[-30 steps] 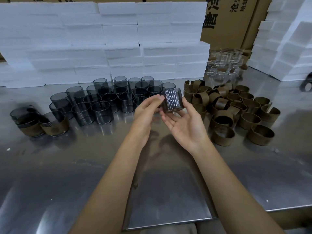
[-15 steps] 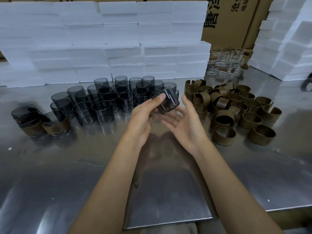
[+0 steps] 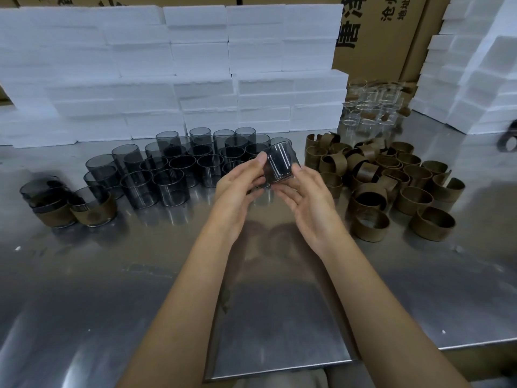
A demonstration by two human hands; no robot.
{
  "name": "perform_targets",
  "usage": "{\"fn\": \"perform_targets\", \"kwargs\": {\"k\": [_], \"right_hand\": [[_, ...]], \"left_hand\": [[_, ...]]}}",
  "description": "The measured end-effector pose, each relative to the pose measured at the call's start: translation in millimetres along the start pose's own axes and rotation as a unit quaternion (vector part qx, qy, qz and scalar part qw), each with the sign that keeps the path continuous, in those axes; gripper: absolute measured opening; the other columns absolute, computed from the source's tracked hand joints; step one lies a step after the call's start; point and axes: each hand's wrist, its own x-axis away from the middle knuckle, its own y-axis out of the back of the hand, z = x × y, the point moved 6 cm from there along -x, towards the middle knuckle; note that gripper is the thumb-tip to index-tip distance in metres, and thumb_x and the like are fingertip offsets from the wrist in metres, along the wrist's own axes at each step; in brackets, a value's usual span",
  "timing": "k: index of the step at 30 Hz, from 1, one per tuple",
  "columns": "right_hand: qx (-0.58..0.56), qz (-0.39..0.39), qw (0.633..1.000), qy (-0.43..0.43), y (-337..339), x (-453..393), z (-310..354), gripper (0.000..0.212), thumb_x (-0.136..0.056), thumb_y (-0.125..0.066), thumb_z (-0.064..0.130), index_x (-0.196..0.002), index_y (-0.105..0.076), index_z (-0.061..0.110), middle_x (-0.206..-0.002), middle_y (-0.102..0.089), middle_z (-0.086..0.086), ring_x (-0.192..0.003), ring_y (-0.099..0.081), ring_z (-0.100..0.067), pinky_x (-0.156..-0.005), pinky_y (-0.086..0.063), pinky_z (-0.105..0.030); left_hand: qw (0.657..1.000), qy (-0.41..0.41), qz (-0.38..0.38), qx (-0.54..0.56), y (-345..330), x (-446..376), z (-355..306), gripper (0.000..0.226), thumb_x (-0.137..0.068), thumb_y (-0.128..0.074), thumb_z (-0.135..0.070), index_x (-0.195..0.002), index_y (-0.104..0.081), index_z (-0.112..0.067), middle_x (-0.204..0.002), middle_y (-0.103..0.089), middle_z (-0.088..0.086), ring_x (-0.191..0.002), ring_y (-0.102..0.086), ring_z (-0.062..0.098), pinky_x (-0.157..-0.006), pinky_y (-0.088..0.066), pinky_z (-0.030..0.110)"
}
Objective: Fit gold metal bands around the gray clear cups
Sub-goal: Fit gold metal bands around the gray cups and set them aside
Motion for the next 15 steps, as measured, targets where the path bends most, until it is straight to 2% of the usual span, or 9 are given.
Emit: {"fn": "perform_targets", "kwargs": {"k": [1, 3, 6, 9, 12, 13, 15], "right_hand": [[0.023, -0.004, 1.0, 0.018, -1, 1, 2, 0.026, -0.098, -0.064, 0.015, -0.122, -0.056, 0.01, -0.114, -0.069, -0.021, -0.103, -0.068, -0.03, -0.097, -0.054, -0.035], [0.082, -0.007, 0.995, 0.053, -3, 4, 4, 0.03, -0.093, -0.07, 0.008, -0.119, -0.057, 0.014, -0.118, -0.069, -0.021, -0.108, -0.068, -0.029, -0.098, -0.054, -0.033], [0.133, 0.002, 0.989, 0.069, -6, 5, 3, 0.039, -0.089, -0.073, 0.001, -0.122, -0.056, 0.013, -0.123, -0.067, -0.019, -0.11, -0.067, -0.021, -0.097, -0.052, -0.031], [0.03, 0.022, 0.999, -0.015, -4, 3, -4, 0.029, -0.097, -0.064, 0.016, -0.125, -0.056, 0.011, -0.118, -0.068, -0.011, -0.113, -0.064, -0.021, -0.105, -0.047, -0.036], [-0.062, 0.028, 0.99, -0.126, 1, 2, -13, 0.057, -0.1, -0.055, 0.045, -0.135, -0.057, 0.001, -0.132, -0.066, -0.016, -0.121, -0.066, -0.026, -0.106, -0.051, -0.037], [-0.083, 0.035, 0.986, -0.14, 0, 2, -14, 0.06, -0.1, -0.053, 0.049, -0.137, -0.057, 0.0, -0.134, -0.065, -0.019, -0.123, -0.066, -0.028, -0.103, -0.052, -0.036], [-0.118, 0.031, 0.983, -0.139, -1, 2, -16, 0.056, -0.104, -0.049, 0.043, -0.139, -0.056, -0.001, -0.136, -0.063, -0.022, -0.126, -0.063, -0.03, -0.102, -0.053, -0.036]], "left_hand": [[1.0, -0.001, 0.007, -0.003, -1, 0, 0, 0.033, -0.087, -0.074, -0.05, -0.108, -0.079, -0.024, -0.115, -0.077, 0.002, -0.111, -0.071, 0.016, -0.091, -0.052, 0.029], [1.0, 0.004, 0.009, -0.006, -4, 1, 0, 0.04, -0.084, -0.076, -0.05, -0.112, -0.077, -0.023, -0.116, -0.077, 0.003, -0.111, -0.071, 0.016, -0.094, -0.052, 0.03], [1.0, 0.006, -0.004, 0.016, -4, 2, 0, 0.038, -0.082, -0.077, -0.042, -0.111, -0.076, -0.018, -0.112, -0.077, 0.003, -0.1, -0.073, 0.011, -0.082, -0.055, 0.023], [0.999, -0.006, -0.019, 0.04, -2, 2, -3, 0.044, -0.084, -0.076, -0.031, -0.121, -0.071, -0.008, -0.116, -0.075, 0.006, -0.1, -0.072, 0.012, -0.08, -0.054, 0.019], [0.999, -0.026, -0.006, 0.032, -4, 3, -7, 0.061, -0.078, -0.078, -0.027, -0.134, -0.062, -0.008, -0.118, -0.076, 0.002, -0.111, -0.07, 0.013, -0.095, -0.052, 0.025], [0.999, -0.035, 0.002, 0.013, -5, 3, -7, 0.062, -0.079, -0.078, -0.022, -0.136, -0.06, -0.009, -0.119, -0.075, -0.001, -0.115, -0.069, 0.012, -0.101, -0.051, 0.026], [0.997, -0.058, 0.032, -0.05, -11, 6, -7, 0.059, -0.084, -0.078, -0.01, -0.139, -0.057, -0.015, -0.127, -0.071, -0.005, -0.12, -0.065, 0.007, -0.104, -0.048, 0.025]]}}
